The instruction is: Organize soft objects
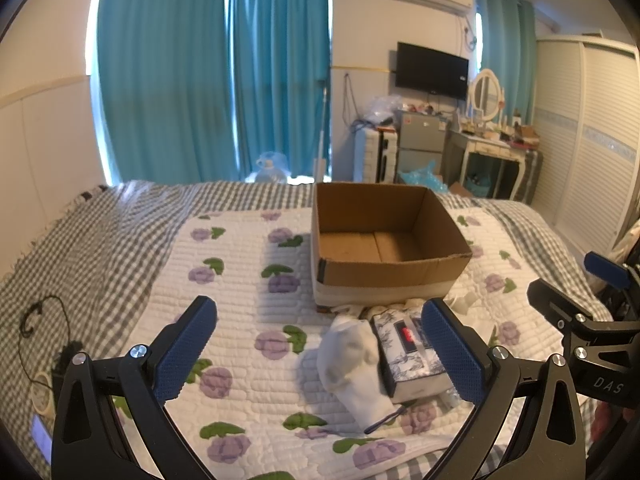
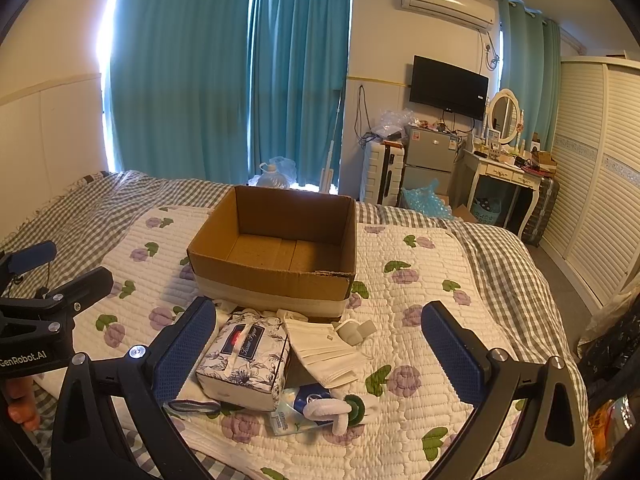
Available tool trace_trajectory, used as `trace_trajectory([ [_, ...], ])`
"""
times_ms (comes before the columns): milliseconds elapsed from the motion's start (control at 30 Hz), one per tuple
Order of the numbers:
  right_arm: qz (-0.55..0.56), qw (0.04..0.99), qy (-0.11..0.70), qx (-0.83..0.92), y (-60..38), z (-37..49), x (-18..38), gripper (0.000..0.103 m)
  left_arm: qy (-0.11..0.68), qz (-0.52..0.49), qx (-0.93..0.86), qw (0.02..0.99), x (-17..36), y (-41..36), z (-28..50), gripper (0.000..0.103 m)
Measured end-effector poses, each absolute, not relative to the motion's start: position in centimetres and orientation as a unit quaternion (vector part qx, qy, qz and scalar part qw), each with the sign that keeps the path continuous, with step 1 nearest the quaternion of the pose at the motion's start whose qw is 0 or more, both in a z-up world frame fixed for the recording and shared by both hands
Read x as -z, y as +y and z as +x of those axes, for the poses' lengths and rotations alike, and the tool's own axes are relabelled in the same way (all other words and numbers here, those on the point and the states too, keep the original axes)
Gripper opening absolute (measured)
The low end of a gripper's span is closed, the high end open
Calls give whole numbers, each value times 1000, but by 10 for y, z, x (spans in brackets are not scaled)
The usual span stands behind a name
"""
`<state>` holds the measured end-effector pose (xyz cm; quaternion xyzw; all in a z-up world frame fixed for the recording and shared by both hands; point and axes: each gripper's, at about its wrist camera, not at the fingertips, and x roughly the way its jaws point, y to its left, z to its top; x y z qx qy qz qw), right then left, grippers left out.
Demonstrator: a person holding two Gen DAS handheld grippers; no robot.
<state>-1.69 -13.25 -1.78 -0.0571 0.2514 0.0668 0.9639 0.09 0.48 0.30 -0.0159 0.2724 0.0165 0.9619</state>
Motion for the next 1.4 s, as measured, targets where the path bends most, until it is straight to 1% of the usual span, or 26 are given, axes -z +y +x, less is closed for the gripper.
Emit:
trace_trajectory([
  [500, -55, 965, 249, -69, -130, -19, 15, 103, 269, -15, -15, 963, -5, 3, 0, 103],
  [667, -62, 966, 244, -56, -130, -22, -6, 103, 268, -22, -4, 963, -15, -2, -1, 103],
  [800, -46, 964, 258, -41, -146, -14, -12, 103, 267, -18, -5, 963, -21, -3, 6, 103],
  [933, -57, 949, 311, -15, -158, 4, 15, 103, 292, -18, -7, 956, -8, 3, 21, 103],
  [1167, -44, 902, 428, -21, -169, 37, 100, 103, 373, -14, -25, 927, 49, 17, 45, 103],
  [1367, -57, 881, 466, -46, -154, 48, 138, 102, 420, -5, -24, 907, 85, 19, 56, 103],
  [1400, -58, 878, 473, -47, -152, 49, 143, 99, 426, -5, -19, 905, 89, 17, 58, 103],
])
